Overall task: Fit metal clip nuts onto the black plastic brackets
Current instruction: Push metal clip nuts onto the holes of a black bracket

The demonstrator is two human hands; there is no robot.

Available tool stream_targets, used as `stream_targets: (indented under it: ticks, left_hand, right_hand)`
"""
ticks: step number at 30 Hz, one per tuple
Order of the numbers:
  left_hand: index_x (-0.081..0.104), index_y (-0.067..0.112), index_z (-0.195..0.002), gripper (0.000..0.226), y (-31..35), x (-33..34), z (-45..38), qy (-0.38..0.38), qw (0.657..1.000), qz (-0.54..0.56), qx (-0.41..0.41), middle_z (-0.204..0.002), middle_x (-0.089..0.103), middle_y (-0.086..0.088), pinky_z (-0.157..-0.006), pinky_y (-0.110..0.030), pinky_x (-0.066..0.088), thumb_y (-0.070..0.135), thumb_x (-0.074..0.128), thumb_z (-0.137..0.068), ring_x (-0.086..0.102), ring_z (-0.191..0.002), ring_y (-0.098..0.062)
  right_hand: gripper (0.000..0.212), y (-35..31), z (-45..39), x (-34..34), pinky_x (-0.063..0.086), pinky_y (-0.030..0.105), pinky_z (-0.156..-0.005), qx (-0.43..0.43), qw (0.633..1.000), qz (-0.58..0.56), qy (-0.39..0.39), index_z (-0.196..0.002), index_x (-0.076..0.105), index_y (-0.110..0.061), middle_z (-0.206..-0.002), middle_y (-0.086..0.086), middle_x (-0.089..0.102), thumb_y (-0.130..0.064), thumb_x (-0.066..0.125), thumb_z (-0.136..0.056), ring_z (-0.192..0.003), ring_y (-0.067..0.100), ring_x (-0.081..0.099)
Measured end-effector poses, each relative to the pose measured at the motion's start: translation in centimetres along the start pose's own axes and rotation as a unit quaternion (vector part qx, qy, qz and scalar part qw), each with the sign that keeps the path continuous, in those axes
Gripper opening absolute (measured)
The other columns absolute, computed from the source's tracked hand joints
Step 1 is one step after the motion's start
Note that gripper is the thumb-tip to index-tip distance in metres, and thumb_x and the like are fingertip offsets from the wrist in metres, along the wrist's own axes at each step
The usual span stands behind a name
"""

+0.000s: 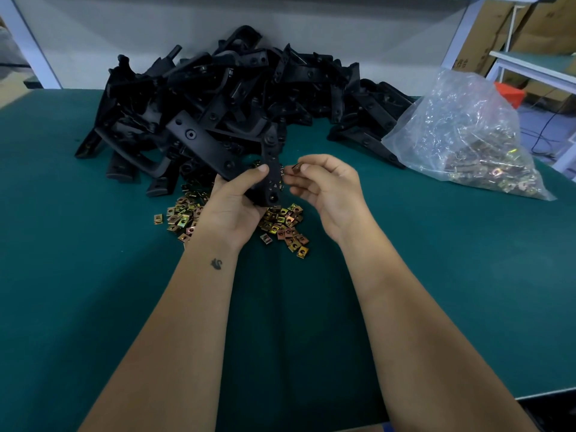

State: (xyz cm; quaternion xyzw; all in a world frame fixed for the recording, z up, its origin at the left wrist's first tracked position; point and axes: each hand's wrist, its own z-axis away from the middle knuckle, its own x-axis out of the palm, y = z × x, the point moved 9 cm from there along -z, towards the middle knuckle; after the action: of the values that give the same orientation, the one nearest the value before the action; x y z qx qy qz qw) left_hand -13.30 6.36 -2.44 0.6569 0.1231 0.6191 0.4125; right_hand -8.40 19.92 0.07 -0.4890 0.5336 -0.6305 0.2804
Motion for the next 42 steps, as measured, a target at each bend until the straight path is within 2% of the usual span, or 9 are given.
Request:
stream_targets:
  ticks: [3,9,18,25,28,31,35,38,42]
  left_hand:
    - [0.039,0.01,-0.147,0.062,0.0,0.2,0.0,-0.002,1.0,0.001,-0.002,-0.136,0.06,-0.015,-0.09,-0.04,0.055,-0.002,0.061,-0.09,0.062,-0.12,-0.028]
    - [0.039,0.011,-0.147,0.063,0.0,0.1,0.2,-0.005,1.0,0.009,-0.004,-0.135,0.06,-0.015,-0.076,-0.036,0.057,-0.002,0.062,-0.09,0.067,-0.108,-0.024]
    - [0.04,0.01,-0.145,0.061,-0.4,0.6,0.3,-0.017,1.0,-0.008,-0.005,-0.117,0.068,-0.011,-0.068,-0.032,0.057,-0.003,0.062,-0.09,0.072,-0.096,-0.021]
    - [0.039,0.008,-0.147,0.063,-0.4,0.8,0.3,-0.018,1.0,-0.021,-0.006,-0.127,0.063,-0.014,-0.069,-0.031,0.057,-0.002,0.062,-0.089,0.069,-0.1,-0.02]
    - [0.042,0.01,-0.145,0.061,-0.5,0.8,0.4,-0.015,1.0,-0.024,-0.004,-0.132,0.063,-0.014,-0.072,-0.032,0.058,-0.001,0.063,-0.089,0.068,-0.105,-0.021]
    - [0.043,0.011,-0.145,0.06,-0.5,0.8,0.5,-0.018,0.999,-0.03,0.0,-0.131,0.063,-0.013,-0.081,-0.033,0.058,0.001,0.064,-0.089,0.067,-0.11,-0.022]
    - [0.043,0.01,-0.145,0.06,-0.5,0.8,0.4,-0.025,0.999,-0.034,-0.002,-0.136,0.06,-0.014,-0.092,-0.037,0.055,0.005,0.065,-0.09,0.061,-0.122,-0.026]
    - [0.042,0.009,-0.146,0.061,-0.5,0.7,0.3,-0.021,0.999,-0.027,-0.001,-0.138,0.058,-0.015,-0.101,-0.042,0.051,0.006,0.066,-0.089,0.058,-0.125,-0.028]
    - [0.042,0.009,-0.146,0.069,-0.3,0.7,0.4,-0.014,1.0,-0.005,0.004,-0.139,0.057,-0.016,-0.098,-0.04,0.052,0.01,0.069,-0.082,0.057,-0.127,-0.028]
  right_hand:
    - [0.018,0.1,0.0,0.2,0.054,0.023,-0.064,-0.003,1.0,0.005,-0.007,-0.092,0.068,-0.007,-0.079,0.007,0.072,0.005,0.054,-0.094,-0.069,0.015,0.068]
    - [0.025,-0.1,0.0,0.3,0.053,0.02,-0.073,-0.021,1.0,0.006,-0.018,-0.101,0.069,-0.009,-0.087,0.005,0.069,0.01,0.058,-0.09,-0.077,0.012,0.066]
    - [0.02,-0.6,0.3,-0.1,0.055,0.026,-0.072,-0.053,0.998,0.032,0.023,-0.089,0.07,-0.013,-0.08,0.004,0.07,0.006,0.063,-0.089,-0.076,0.015,0.067]
    - [0.014,-0.2,0.3,0.2,0.056,0.024,-0.074,-0.041,0.994,-0.092,0.05,-0.096,0.069,-0.003,-0.083,0.008,0.07,0.006,0.06,-0.091,-0.077,0.017,0.069]
    - [0.02,0.2,0.3,0.6,0.056,0.022,-0.073,-0.03,0.992,-0.114,0.04,-0.1,0.069,-0.006,-0.08,0.004,0.071,0.009,0.059,-0.09,-0.075,0.013,0.069]
    - [0.017,0.5,0.3,1.1,0.055,0.02,-0.068,-0.008,0.992,-0.121,0.024,-0.094,0.071,-0.008,-0.076,0.0,0.073,0.006,0.062,-0.09,-0.072,0.009,0.069]
    - [0.018,1.0,0.4,1.8,0.056,0.025,-0.072,0.012,0.993,-0.119,0.0,-0.081,0.073,-0.015,-0.081,0.003,0.073,0.0,0.067,-0.087,-0.077,0.015,0.068]
    - [0.019,1.3,0.4,1.9,0.056,0.024,-0.069,0.023,0.991,-0.13,-0.002,-0.075,0.07,-0.015,-0.079,0.004,0.072,-0.001,0.065,-0.087,-0.074,0.016,0.067]
    - [0.017,1.5,0.4,1.8,0.056,0.023,-0.066,0.037,0.986,-0.16,0.001,-0.075,0.065,-0.012,-0.081,0.007,0.074,-0.002,0.062,-0.089,-0.074,0.015,0.07]
